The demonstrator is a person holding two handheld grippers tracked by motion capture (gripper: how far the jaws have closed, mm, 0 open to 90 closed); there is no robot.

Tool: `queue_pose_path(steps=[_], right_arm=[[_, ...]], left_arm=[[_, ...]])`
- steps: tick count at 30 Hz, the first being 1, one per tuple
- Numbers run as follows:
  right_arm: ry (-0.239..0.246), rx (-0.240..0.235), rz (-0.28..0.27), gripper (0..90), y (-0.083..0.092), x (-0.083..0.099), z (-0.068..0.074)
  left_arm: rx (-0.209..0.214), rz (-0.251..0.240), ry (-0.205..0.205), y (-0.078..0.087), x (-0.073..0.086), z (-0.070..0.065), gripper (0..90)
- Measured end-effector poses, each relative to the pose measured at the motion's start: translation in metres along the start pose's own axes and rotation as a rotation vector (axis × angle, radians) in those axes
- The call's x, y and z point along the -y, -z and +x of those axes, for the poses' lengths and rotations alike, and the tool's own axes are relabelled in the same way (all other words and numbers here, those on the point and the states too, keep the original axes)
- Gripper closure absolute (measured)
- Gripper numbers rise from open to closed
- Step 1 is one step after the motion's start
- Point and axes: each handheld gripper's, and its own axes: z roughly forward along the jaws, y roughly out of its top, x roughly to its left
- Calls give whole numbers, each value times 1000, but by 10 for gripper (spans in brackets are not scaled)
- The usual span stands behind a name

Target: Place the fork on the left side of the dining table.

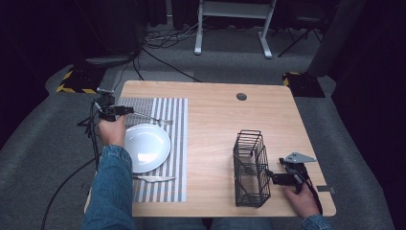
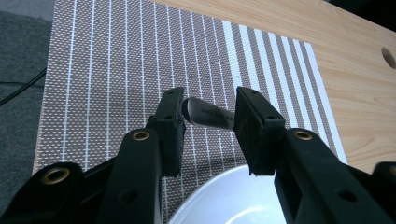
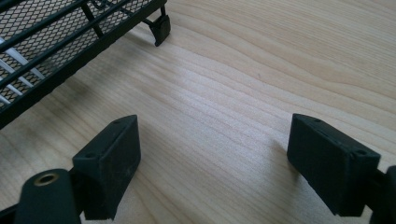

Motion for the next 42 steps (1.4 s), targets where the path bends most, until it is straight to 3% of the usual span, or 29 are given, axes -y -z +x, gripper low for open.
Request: queue_pose_path(steps=[18,22,27,36,37,42], right_arm=[[3,3,0,175,0,0,0],[3,4,0,175,0,0,0],[3,4,0,174,0,0,0],[4,2,0,174,0,0,0],[3,2,0,174,0,0,0],[3,2,0,175,0,0,0]], left_arm=[[-9,-23,38,-7,-2,16,598],[-37,-38,19,-4,-2,13,598],[-36,-81,31,6,-3,15,592],[-22,-106,-22,24,-3,2,593],[-24,-116,-44,31,-3,-4,593],[-9,-134,-81,48,-3,-15,593]])
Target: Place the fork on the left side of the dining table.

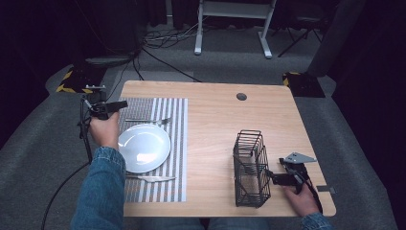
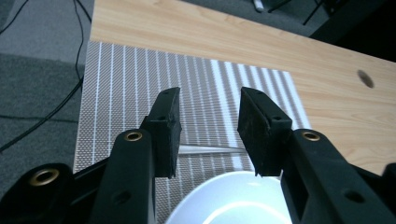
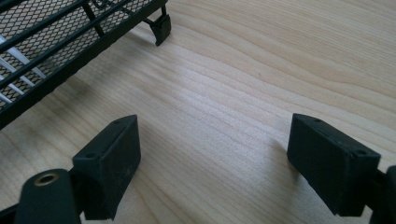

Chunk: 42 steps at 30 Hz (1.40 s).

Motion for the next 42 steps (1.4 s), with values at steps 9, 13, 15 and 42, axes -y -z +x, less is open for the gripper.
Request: queue_pose_path(steps=[9,13,15,42], right_arm=[[1,-1,0,175,0,0,0],[0,-1,0,175,0,0,0],[1,-1,0,175,0,0,0],[0,-1,0,175,0,0,0]], left_arm=[[78,-36,-59,37,-1,-31,588],[109,-38,-90,45,1,-42,584],[129,-37,-109,49,2,-50,578],[328,-28,-367,95,49,-112,504]])
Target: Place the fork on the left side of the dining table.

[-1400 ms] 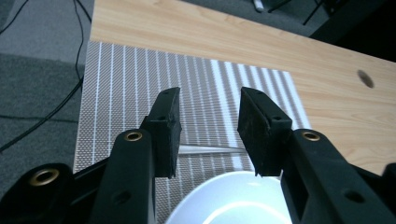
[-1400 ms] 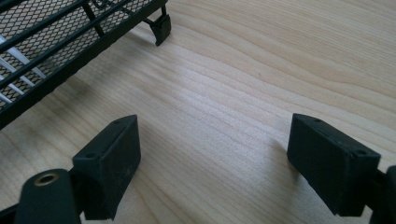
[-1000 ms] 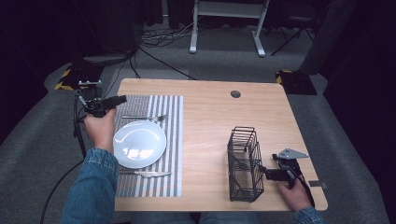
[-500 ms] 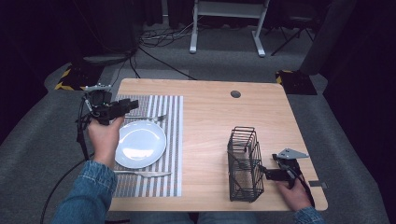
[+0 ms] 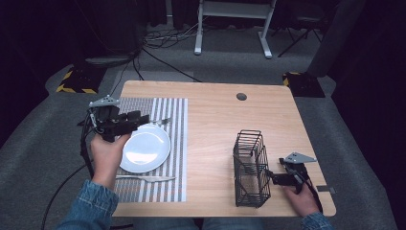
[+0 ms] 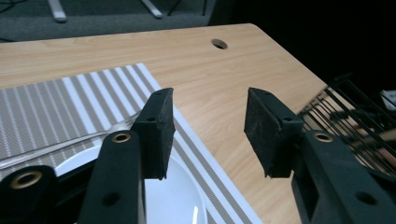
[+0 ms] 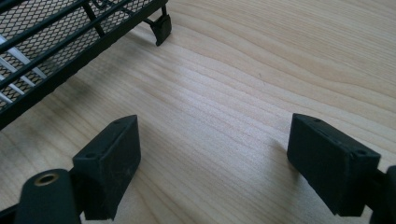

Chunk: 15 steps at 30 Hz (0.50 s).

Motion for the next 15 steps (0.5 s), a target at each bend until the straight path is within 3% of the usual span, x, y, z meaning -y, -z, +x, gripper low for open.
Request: queue_pose_path(steps=[1,2,4,9,15], right_arm=[[0,0,0,175,0,0,0],[0,0,0,175,0,0,0],[0,0,0,175,0,0,0],[0,0,0,175,0,0,0],[1,-1,0,175,0,0,0]], left_arm=[[40,-8,2,0,4,-5,495],[40,-8,2,0,4,-5,486],[94,-11,14,0,11,-10,472],[86,11,-36,0,23,-25,445],[113,47,-85,-1,34,-40,406]])
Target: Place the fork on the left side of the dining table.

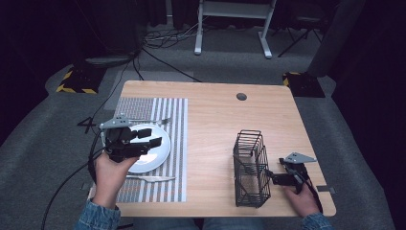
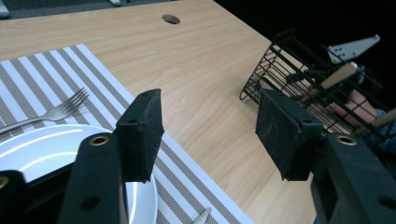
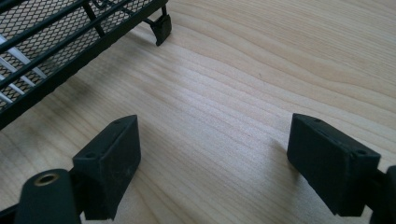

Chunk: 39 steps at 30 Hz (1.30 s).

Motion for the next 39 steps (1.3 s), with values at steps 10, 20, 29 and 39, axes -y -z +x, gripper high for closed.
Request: queue_pose_path(steps=[10,20,29,39], right_arm=[[4,-5,0,175,0,0,0],[9,-12,-1,175,0,0,0],[12,-14,0,175,1,0,0],[16,-19,-1,175,1,1,-1]], left_arm=[[13,-25,-37,-9,23,-17,363],[4,-9,-81,-38,48,-41,338],[5,55,-93,-69,71,-54,355],[-1,105,-110,-99,91,-66,353]])
